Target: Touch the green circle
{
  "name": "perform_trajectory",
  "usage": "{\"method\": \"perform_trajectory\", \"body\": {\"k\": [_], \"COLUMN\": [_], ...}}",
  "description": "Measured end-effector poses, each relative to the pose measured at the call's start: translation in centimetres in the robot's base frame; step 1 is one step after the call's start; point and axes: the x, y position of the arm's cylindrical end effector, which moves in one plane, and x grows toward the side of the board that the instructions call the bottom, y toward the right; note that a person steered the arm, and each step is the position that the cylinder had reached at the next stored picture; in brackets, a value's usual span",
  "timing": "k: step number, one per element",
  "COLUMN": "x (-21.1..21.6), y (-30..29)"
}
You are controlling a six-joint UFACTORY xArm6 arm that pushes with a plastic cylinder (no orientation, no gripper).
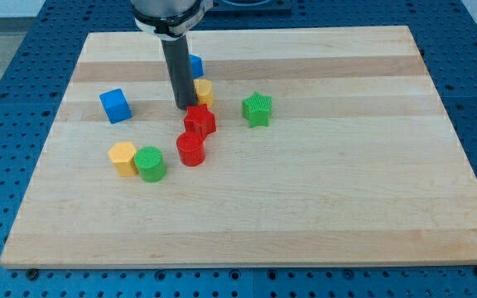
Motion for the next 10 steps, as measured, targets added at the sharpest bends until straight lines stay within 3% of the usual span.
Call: {"method": "perform_trajectory", "body": {"k": [3,6,8,10], "x": [-0.3,0.5,5.8,7.0], "y": [1.3,-3.5,-3.5,-3.5]}}
